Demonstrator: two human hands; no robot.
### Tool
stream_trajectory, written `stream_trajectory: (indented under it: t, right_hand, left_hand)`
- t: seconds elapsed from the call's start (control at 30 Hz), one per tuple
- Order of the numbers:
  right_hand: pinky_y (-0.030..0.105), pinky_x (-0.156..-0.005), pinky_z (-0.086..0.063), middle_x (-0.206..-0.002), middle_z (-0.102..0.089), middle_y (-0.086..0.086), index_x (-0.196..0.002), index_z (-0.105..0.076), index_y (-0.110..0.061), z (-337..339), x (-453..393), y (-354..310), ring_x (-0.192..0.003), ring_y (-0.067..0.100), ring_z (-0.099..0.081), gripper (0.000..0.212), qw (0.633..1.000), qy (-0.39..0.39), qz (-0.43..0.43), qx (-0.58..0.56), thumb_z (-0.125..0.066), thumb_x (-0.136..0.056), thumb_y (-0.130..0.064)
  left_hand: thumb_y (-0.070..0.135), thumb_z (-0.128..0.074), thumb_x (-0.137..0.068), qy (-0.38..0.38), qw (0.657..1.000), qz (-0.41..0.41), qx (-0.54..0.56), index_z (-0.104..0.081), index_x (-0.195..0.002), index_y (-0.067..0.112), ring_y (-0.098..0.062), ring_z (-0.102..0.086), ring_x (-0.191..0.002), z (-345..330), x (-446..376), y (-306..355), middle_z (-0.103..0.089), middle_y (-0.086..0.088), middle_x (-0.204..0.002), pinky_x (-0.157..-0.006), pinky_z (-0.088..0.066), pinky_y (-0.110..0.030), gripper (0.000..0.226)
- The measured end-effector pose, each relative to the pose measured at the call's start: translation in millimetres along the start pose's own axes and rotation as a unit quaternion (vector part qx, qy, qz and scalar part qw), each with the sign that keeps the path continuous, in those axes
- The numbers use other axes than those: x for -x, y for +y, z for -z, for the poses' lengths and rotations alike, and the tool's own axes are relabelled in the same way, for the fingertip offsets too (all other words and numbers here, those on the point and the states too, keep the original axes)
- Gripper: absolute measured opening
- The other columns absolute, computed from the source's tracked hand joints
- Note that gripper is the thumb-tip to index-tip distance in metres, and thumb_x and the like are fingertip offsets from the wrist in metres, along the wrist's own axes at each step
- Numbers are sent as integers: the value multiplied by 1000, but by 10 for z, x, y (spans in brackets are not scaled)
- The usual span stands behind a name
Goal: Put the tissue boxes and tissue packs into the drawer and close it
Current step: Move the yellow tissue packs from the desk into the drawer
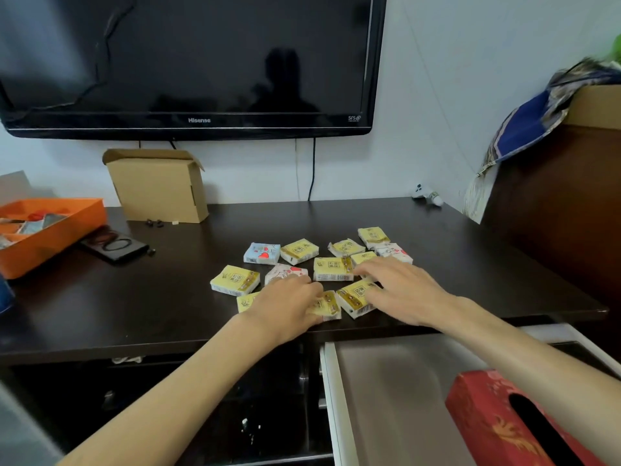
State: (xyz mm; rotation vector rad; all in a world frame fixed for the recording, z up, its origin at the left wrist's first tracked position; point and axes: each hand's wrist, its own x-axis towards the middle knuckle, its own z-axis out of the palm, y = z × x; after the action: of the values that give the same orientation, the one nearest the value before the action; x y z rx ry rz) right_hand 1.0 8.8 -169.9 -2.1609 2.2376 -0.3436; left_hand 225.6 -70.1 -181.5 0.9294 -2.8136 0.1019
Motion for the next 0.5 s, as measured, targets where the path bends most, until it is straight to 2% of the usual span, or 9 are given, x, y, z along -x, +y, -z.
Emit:
stream_trajectory:
  t: [0.03,0.1,0.17,0.23,0.33,0.4,0.5]
  right_hand:
    - [36,-87,-43,-141,-60,-5,-138,-56,-30,-9,22,-33,-125,18,-54,65,998,30,-5,57,-28,-85,-56]
    - [41,-97,-46,-134,-65,0,-136,-58,-24,-67,62,-112,-122,23,-56,82,986,56,-12,159,-13,-86,-71]
    - [45,-105,-42,-134,-65,2,-140,-57,-21,-155,72,-160,-126,25,-55,90,976,51,-19,211,-14,-87,-81]
    - [45,-109,-37,-138,-62,2,-141,-55,-23,-197,48,-159,-130,24,-52,85,975,37,-18,217,-25,-89,-83]
    - [44,-112,-34,-145,-56,-4,-145,-50,-29,-143,28,-78,-133,20,-47,74,992,-3,4,127,-48,-87,-75]
    - [42,-111,-36,-147,-54,-7,-148,-46,-33,-75,39,-6,-133,17,-46,74,998,-40,23,44,-63,-84,-66]
    - [39,-105,-43,-146,-52,-9,-151,-40,-36,-5,60,88,-128,15,-47,80,996,-71,36,-43,-74,-81,-54]
  left_hand:
    - [40,-64,-92,-10,1000,0,15,-58,-131,22,-21,-53,-119,13,1,-15,-60,0,-127,-94,-47,-37,44]
    - [25,-69,-91,-24,999,1,47,-61,-131,23,-20,-50,-125,27,-4,-43,-59,1,-132,-98,-46,-36,41]
    - [9,-69,-87,-23,998,-3,65,-65,-128,22,-18,-47,-127,26,-13,-43,-56,1,-134,-99,-45,-33,43]
    - [-4,-66,-83,-11,998,-9,68,-69,-124,20,-18,-45,-124,21,-25,-21,-53,1,-131,-94,-46,-32,47]
    - [-7,-63,-82,-6,997,-2,82,-71,-121,21,-19,-46,-117,16,-52,-6,-52,0,-123,-91,-47,-35,48]
    - [-7,-59,-86,-23,993,8,112,-73,-119,20,-18,-50,-118,22,-75,-11,-56,0,-125,-96,-47,-36,45]
    - [-7,-52,-86,-28,983,37,178,-78,-106,18,-16,-54,-119,55,-101,23,-62,0,-125,-99,-48,-37,41]
